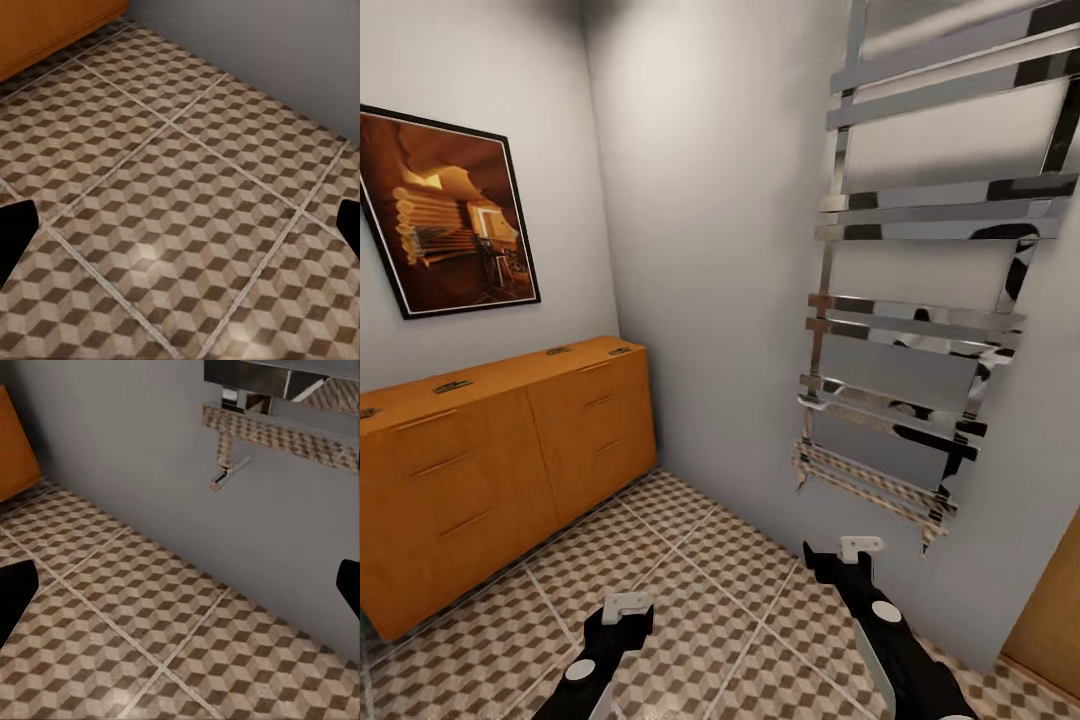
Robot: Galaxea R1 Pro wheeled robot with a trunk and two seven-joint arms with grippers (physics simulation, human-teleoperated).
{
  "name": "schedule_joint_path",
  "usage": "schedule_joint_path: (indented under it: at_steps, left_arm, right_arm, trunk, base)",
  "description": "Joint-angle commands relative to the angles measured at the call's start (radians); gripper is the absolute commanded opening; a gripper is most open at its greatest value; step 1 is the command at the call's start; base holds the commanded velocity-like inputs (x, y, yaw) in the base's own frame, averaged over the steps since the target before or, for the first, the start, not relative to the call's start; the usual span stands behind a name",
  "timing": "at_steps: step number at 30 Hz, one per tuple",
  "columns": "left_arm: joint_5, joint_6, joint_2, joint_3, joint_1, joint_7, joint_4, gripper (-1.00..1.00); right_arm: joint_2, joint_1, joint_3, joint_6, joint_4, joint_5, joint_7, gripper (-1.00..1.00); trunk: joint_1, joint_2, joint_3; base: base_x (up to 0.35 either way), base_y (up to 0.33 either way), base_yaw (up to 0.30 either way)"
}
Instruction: Take the four mousetraps from the cabinet in the bathroom and place them on the bathroom floor. Make sure all four end up on the same floor surface, and ensure that at least two of them are either under or directly next to the same bathroom sink.
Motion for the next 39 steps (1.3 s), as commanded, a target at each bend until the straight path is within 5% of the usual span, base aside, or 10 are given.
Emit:
schedule_joint_path:
  at_steps: [1, 15, 39]
  left_arm:
    - [0.002, -0.003, 0.000, -0.004, -0.001, 0.006, 0.001, 1.00]
    - [0.002, -0.001, 0.000, -0.055, -0.001, 0.008, 0.001, 1.00]
    - [0.002, 0.000, 0.000, -0.061, -0.001, 0.008, 0.003, 1.00]
  right_arm:
    - [0.001, 0.000, -0.004, -0.003, 0.000, 0.001, 0.004, 1.00]
    - [0.001, 0.000, -0.004, -0.003, 0.004, 0.001, 0.004, 1.00]
    - [0.001, 0.000, -0.004, -0.004, 0.014, 0.002, 0.006, 1.00]
  trunk:
    - [0.000, -0.001, -0.001]
    - [0.000, -0.001, -0.001]
    - [0.000, -0.001, -0.001]
  base:
    - [0.000, 0.000, 0.264]
    - [0.076, 0.000, 0.264]
    - [0.303, 0.000, 0.264]
